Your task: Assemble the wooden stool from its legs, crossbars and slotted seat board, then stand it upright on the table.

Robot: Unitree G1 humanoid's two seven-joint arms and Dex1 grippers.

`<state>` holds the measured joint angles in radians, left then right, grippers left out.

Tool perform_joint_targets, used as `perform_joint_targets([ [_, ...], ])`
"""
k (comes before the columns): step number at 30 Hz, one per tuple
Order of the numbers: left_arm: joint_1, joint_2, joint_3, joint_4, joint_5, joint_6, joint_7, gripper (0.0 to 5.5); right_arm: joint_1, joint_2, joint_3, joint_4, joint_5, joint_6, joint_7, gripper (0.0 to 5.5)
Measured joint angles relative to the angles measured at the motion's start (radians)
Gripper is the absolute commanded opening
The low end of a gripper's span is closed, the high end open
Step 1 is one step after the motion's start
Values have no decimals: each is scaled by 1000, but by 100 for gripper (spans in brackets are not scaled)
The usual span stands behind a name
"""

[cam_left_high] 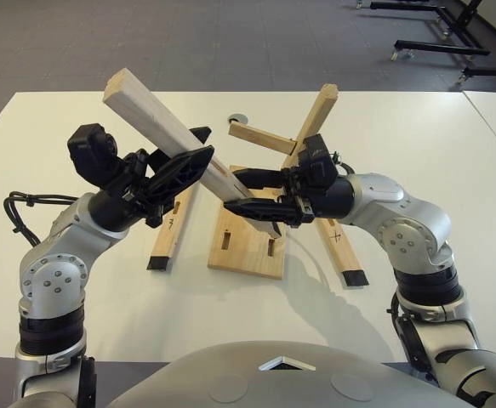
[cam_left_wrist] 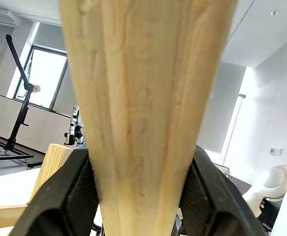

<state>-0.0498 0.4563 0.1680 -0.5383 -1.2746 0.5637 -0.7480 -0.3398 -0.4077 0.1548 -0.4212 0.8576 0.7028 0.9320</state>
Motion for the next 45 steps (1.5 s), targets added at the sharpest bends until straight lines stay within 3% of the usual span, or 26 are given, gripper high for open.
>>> perform_joint_targets([
  [6, 17, 1, 16, 55, 72, -4, -23, 202, 18, -88, -26, 0, 42, 54, 54, 345],
  [11, 18, 5, 113, 74, 7, -7, -28, 202, 103, -229, -10, -18, -43, 18, 162, 345],
  [14, 24, 69, 174, 99, 12, -6, -86, 202, 114, -235, 79, 57, -247, -63, 85, 345],
  [21, -66, 225, 228, 238, 29, 74, -196, 202, 84, -47, 343, 157, -702, -316, -177, 345],
  [25, -140, 260, 219, 282, 30, 123, -223, 202, 29, -68, 506, 205, -976, -420, -189, 345],
  [28, -166, 261, 213, 289, 30, 138, -224, 202, -16, -72, 549, 216, -1073, -458, -172, 345],
  [34, -177, 236, 212, 305, 17, 154, -218, 202, -10, -111, 544, 156, -1112, -465, -103, 345],
  [45, -134, 157, 232, 251, 39, 113, -177, 202, 115, -342, 464, 16, -966, -464, 169, 345],
])
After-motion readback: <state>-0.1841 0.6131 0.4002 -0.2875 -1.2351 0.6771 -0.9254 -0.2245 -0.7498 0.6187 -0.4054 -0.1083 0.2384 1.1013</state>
